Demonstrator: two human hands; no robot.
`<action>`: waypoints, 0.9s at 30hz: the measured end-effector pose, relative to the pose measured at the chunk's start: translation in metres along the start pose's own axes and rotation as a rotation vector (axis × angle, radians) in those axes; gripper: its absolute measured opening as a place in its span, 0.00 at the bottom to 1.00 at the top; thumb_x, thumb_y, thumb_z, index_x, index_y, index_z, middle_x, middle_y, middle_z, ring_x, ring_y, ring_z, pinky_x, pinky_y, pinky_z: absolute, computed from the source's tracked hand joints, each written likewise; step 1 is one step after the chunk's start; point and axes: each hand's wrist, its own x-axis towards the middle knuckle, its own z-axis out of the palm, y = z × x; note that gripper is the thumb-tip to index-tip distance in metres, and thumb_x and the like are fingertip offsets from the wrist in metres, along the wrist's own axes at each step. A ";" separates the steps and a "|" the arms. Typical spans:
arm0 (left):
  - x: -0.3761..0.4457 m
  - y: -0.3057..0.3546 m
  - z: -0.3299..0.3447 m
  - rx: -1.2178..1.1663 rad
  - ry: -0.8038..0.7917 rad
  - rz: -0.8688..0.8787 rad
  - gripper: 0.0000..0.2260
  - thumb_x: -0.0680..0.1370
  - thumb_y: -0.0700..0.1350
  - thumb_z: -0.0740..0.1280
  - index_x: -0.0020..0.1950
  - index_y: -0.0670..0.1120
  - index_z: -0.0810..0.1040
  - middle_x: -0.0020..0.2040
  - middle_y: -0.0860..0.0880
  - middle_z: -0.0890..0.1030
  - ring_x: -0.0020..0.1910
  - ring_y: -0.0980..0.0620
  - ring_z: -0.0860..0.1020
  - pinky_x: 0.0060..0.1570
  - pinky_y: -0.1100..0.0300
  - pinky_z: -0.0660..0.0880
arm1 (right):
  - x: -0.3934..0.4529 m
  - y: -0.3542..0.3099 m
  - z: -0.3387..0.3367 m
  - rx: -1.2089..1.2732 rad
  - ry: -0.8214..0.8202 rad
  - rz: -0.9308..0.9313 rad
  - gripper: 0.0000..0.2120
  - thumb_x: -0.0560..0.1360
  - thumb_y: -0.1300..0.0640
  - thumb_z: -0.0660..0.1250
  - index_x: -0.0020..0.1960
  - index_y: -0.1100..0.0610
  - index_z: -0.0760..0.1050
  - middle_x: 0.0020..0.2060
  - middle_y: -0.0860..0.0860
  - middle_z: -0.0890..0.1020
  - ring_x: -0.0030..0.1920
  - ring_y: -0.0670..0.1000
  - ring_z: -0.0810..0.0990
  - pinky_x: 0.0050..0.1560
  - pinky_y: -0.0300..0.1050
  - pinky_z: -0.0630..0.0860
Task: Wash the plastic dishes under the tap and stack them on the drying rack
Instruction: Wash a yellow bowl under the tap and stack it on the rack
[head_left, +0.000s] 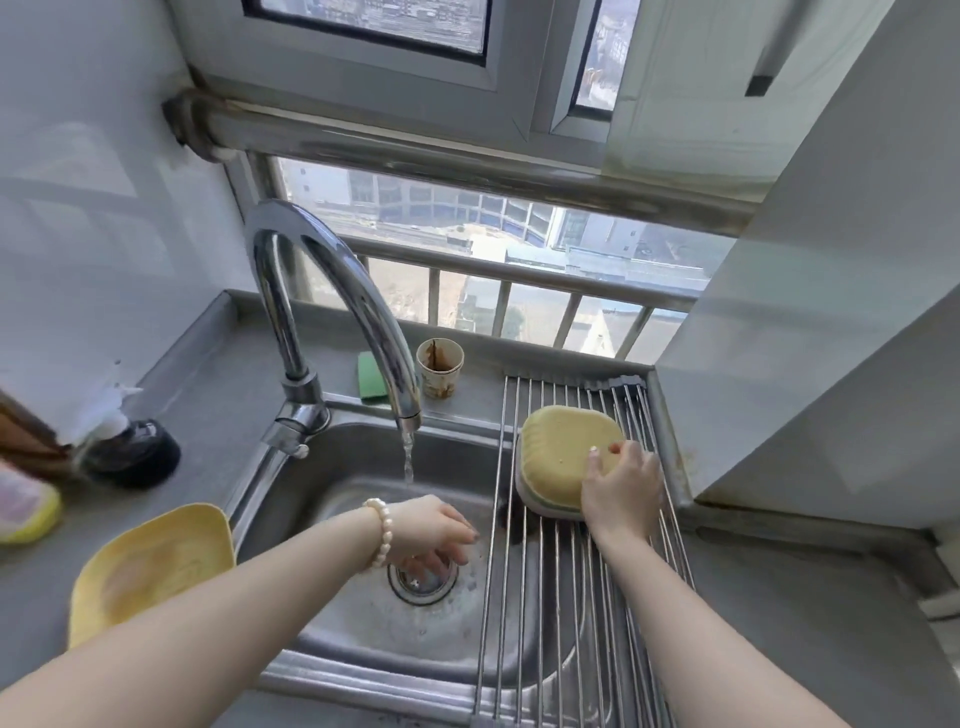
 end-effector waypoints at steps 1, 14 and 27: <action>-0.006 -0.011 -0.005 0.016 0.004 -0.015 0.09 0.80 0.47 0.62 0.57 0.46 0.76 0.41 0.52 0.81 0.35 0.54 0.77 0.36 0.62 0.73 | -0.015 -0.007 0.001 0.026 -0.008 -0.045 0.11 0.78 0.51 0.62 0.54 0.58 0.70 0.49 0.52 0.70 0.52 0.54 0.71 0.52 0.49 0.71; -0.091 -0.101 -0.107 -0.061 0.247 -0.051 0.10 0.77 0.36 0.62 0.51 0.49 0.77 0.51 0.45 0.83 0.37 0.53 0.79 0.37 0.63 0.72 | -0.195 -0.150 0.093 0.043 -0.823 -0.207 0.05 0.76 0.51 0.63 0.45 0.52 0.70 0.46 0.53 0.81 0.48 0.56 0.78 0.44 0.45 0.71; -0.137 -0.186 -0.168 0.051 0.622 -0.007 0.08 0.78 0.41 0.65 0.56 0.44 0.80 0.52 0.46 0.82 0.48 0.52 0.79 0.47 0.61 0.76 | -0.247 -0.181 0.152 0.108 -0.944 -0.041 0.10 0.71 0.65 0.59 0.33 0.57 0.72 0.32 0.54 0.78 0.37 0.55 0.78 0.36 0.46 0.74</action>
